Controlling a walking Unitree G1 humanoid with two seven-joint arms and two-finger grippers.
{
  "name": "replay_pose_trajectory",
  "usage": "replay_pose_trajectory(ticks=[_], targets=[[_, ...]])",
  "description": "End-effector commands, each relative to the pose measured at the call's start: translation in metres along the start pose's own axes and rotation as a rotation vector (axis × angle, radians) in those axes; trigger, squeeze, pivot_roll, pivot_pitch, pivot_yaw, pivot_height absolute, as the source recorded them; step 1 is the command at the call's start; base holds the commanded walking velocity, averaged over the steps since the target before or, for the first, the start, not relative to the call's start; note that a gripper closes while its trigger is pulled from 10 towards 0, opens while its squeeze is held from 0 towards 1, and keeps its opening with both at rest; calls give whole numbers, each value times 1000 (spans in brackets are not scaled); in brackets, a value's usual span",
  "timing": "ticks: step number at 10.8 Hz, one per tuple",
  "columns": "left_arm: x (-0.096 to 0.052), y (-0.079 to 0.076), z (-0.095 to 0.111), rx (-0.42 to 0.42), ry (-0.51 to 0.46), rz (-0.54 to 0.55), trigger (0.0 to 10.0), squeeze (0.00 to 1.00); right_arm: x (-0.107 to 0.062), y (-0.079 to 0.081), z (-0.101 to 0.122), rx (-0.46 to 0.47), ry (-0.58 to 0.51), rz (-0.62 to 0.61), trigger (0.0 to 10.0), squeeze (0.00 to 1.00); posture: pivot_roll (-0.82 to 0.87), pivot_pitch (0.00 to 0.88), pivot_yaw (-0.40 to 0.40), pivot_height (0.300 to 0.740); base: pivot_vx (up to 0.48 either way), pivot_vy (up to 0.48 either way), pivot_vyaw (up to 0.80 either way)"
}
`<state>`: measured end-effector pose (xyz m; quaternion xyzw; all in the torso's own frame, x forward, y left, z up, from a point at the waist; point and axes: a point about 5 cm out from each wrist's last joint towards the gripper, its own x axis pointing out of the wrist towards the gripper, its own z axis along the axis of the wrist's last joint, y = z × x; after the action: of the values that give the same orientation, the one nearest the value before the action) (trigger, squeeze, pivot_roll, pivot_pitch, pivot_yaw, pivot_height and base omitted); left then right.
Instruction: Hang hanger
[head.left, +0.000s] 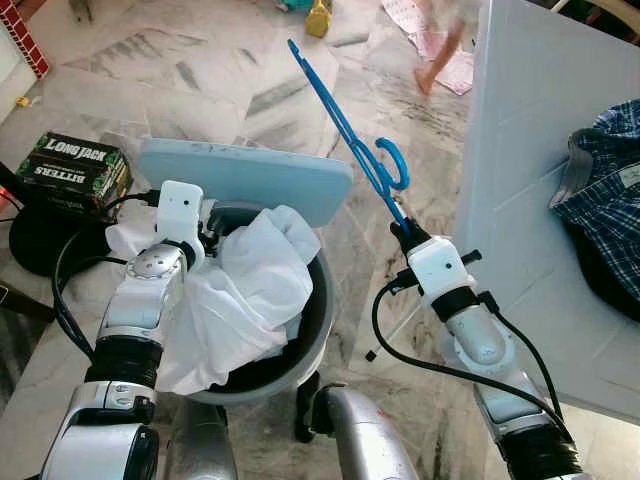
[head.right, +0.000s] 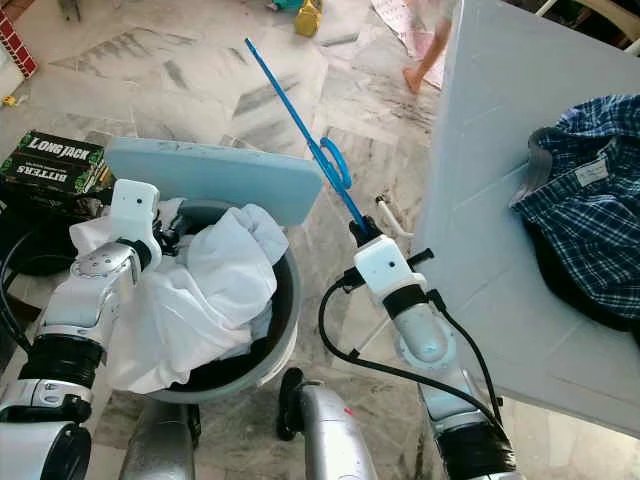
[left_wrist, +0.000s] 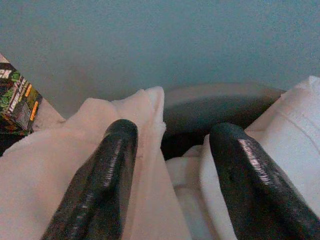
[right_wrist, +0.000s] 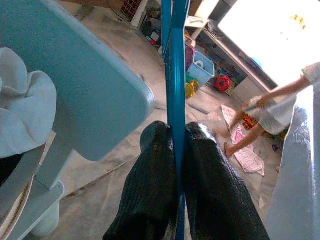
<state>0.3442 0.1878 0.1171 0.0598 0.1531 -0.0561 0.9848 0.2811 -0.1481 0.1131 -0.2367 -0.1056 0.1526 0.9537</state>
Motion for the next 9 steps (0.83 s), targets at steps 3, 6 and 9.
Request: replay_pose_trajectory(ticks=[3, 6, 9], targets=[[-1, -3, -7, 7, 27, -4, 10000, 1000, -11, 4, -19, 10, 91, 13, 10000, 0, -23, 323, -155, 740, 0, 0, 0], [-1, -3, -7, 7, 27, -4, 10000, 1000, -11, 4, -19, 10, 91, 13, 10000, 0, -23, 323, -155, 740, 0, 0, 0], [-7, -5, -22, -33, 87, 20, 10000, 1000, -5, 9, -18, 20, 82, 10, 10000, 0, 0, 305, -140, 740, 0, 0, 0]])
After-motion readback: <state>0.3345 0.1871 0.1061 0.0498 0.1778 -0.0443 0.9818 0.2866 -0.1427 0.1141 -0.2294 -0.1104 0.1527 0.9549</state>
